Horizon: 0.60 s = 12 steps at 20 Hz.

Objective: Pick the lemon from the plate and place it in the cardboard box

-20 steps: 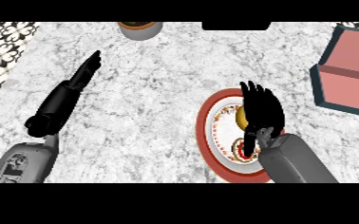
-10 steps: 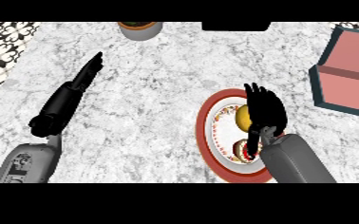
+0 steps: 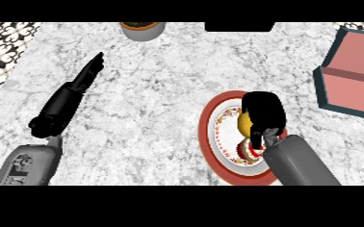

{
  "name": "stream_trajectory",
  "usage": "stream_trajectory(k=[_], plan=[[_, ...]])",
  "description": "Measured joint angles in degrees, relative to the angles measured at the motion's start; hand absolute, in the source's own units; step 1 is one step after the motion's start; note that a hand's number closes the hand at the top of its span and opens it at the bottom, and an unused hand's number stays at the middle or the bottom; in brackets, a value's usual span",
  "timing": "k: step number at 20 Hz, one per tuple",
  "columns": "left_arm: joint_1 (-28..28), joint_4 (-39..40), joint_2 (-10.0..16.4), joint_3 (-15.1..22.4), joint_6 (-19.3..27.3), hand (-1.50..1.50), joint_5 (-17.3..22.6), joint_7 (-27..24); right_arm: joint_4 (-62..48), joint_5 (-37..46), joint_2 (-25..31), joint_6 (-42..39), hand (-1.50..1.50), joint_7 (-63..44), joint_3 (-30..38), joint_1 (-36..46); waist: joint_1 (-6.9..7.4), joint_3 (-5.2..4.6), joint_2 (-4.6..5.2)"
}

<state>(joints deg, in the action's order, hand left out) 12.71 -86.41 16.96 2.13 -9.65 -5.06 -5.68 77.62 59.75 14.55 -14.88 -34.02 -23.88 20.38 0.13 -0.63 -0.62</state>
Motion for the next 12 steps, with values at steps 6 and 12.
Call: stream_trajectory(k=[6,12], plan=[[0.53,0.37,0.15,-1.02,-0.8,0.0,0.15,0.21,1.52,1.19,2.59,3.8,1.5,11.77,-3.1,-0.8,-0.07,0.07,-0.11],[0.03,0.39,0.3,-1.36,-0.83,0.0,0.29,0.52,12.16,-5.26,9.47,5.08,1.5,37.79,-11.15,-4.88,-0.67,0.43,-0.23]])
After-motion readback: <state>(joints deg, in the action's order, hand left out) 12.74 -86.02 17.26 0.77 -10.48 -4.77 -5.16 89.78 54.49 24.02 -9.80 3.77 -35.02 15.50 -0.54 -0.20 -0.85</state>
